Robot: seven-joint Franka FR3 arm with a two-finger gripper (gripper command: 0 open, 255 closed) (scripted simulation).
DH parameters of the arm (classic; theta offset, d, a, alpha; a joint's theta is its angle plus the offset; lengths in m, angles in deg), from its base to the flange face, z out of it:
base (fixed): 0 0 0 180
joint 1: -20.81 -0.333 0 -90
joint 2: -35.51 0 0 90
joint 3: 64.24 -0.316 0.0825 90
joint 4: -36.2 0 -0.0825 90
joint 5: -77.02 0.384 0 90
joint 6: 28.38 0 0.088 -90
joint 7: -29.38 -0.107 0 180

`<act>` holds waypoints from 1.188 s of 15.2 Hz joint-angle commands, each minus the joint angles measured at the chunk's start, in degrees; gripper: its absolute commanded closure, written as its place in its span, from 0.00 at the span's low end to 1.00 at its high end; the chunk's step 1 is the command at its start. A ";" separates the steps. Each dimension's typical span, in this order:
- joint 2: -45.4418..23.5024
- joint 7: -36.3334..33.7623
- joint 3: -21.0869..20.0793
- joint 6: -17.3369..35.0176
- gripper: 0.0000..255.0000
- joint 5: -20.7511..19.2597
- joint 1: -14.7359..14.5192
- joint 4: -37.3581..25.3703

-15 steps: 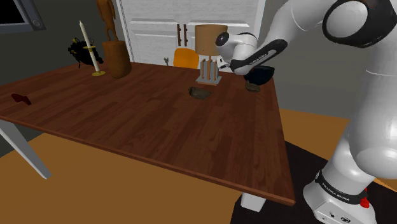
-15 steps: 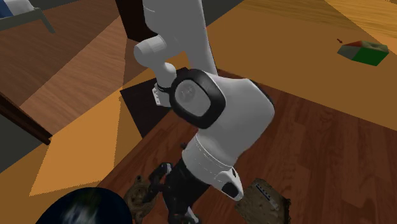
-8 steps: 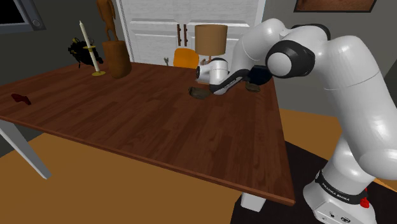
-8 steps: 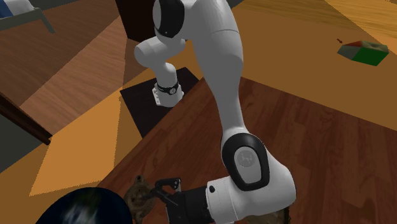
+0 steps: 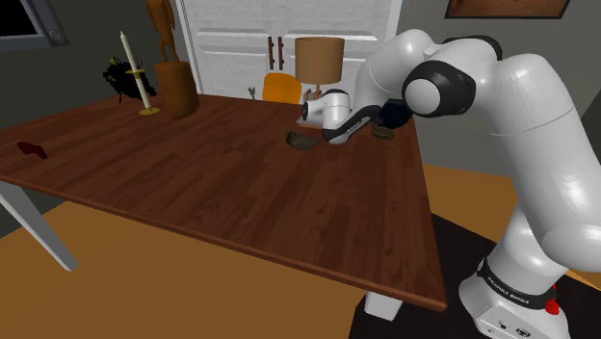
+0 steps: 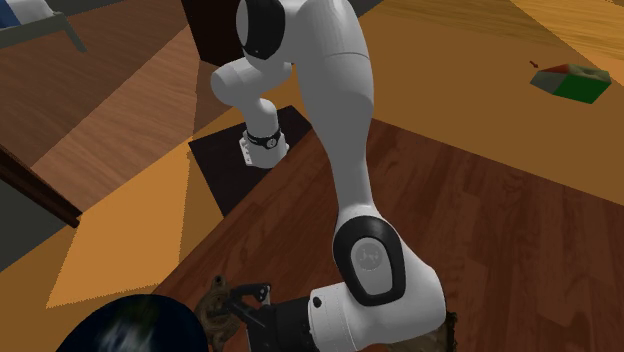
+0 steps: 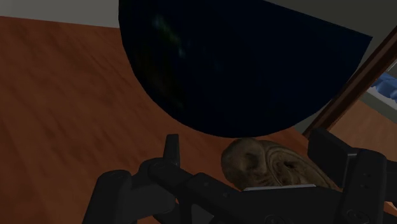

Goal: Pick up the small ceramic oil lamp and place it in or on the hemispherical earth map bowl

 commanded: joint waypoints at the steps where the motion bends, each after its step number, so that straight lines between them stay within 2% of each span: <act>1: -0.01 -0.01 0.00 0.03 0.00 -0.01 0.01 0.01; 3: 0.00 -0.01 0.00 0.02 0.00 -0.01 0.01 0.01; 4: 0.00 -0.01 0.00 0.02 1.00 -0.01 0.01 0.01; 13: -0.01 -0.01 0.00 0.03 1.00 -0.01 0.02 0.01; 18: 2.24 1.93 0.41 -1.19 1.00 -0.47 -0.44 -0.11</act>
